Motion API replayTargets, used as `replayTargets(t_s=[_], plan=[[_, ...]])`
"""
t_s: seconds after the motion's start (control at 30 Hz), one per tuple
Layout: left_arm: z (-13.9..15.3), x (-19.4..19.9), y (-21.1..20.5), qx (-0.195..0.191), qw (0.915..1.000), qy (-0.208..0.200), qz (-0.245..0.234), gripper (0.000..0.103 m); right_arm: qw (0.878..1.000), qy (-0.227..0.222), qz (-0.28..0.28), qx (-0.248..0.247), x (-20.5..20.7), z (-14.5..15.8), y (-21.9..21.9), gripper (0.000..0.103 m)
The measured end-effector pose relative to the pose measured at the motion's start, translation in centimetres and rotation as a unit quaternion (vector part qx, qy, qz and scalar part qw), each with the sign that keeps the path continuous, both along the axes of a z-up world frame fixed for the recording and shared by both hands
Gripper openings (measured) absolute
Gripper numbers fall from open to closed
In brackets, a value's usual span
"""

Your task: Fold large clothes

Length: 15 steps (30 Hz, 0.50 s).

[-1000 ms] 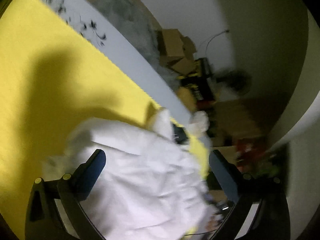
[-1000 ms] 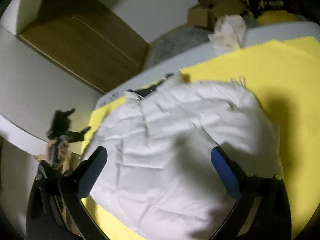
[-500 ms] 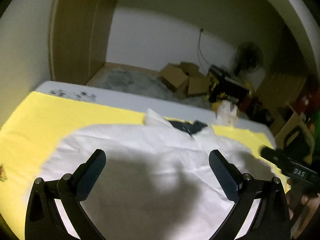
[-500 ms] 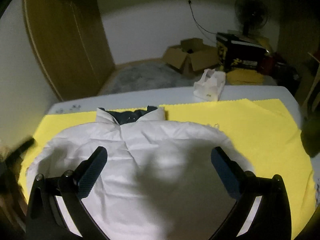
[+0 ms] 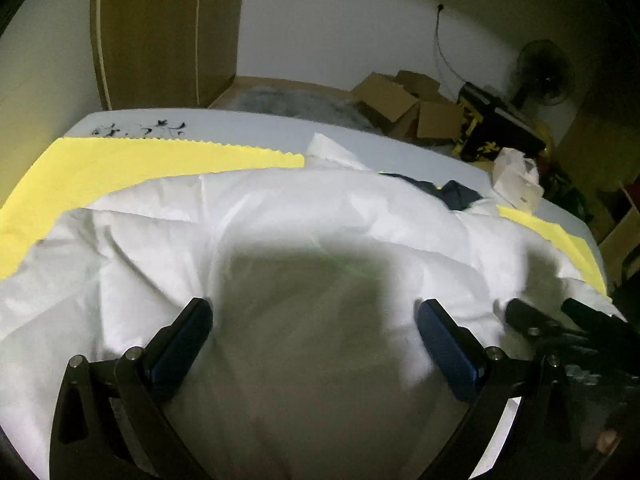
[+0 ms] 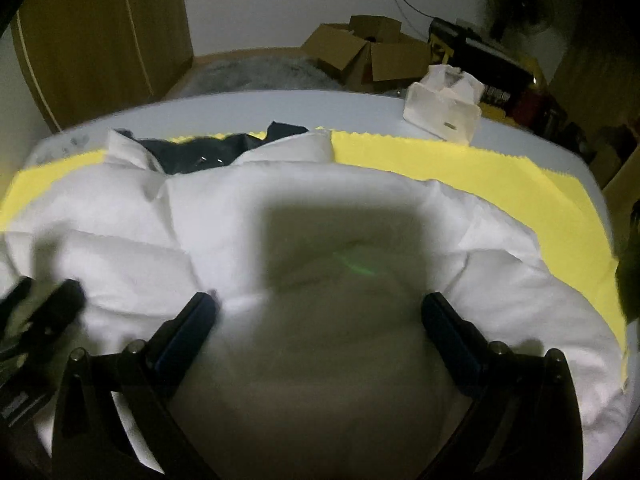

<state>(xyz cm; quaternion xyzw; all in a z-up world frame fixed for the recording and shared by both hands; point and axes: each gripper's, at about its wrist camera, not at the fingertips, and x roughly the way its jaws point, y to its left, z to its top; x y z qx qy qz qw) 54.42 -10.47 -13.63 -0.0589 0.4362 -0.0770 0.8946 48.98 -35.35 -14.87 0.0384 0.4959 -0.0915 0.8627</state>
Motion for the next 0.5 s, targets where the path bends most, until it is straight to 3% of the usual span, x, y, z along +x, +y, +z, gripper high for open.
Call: replayTargets(t_s=[0.07, 0.13, 0.2, 0.27, 0.33, 0.43, 0.5], plan=[[1.4, -1.6, 0.0, -0.012, 0.9999, -0.004, -0.007, 0.103, 0.999, -0.022, -0.004, 0.035, -2.1, 1.4, -0.5, 0.103], [3.3, -3.8, 0.0, -0.034, 0.9993, -0.015, -0.004, 0.103, 0.992, -0.069, 0.005, 0.110, -4.5, 3.5, -0.6, 0.103], [5.1, -5.5, 0.0, -0.041, 0.9984, -0.040, 0.002, 0.103, 0.978, -0.107, 0.000, 0.179, -6.0, 5.1, -0.7, 0.103], [7.2, -7.6, 0.5, -0.050, 0.9960, -0.073, 0.015, 0.103, 0.949, -0.153, 0.019, 0.273, -7.2, 6.8, -0.5, 0.103], [8.8, -9.3, 1.8, -0.042, 0.9929, -0.105, 0.037, 0.103, 0.934, -0.172, 0.030, 0.312, -7.7, 7.6, 0.5, 0.103], [10.6, -11.6, 6.8, -0.045, 0.9816, -0.143, 0.118, 0.103, 0.915, -0.212, 0.043, 0.341, -8.7, 8.8, 2.1, 0.103], [11.0, -12.3, 9.8, -0.058, 0.9743, -0.145, 0.162, 0.103, 0.899, -0.236, 0.044, 0.368, -9.2, 8.8, 2.5, 0.103]])
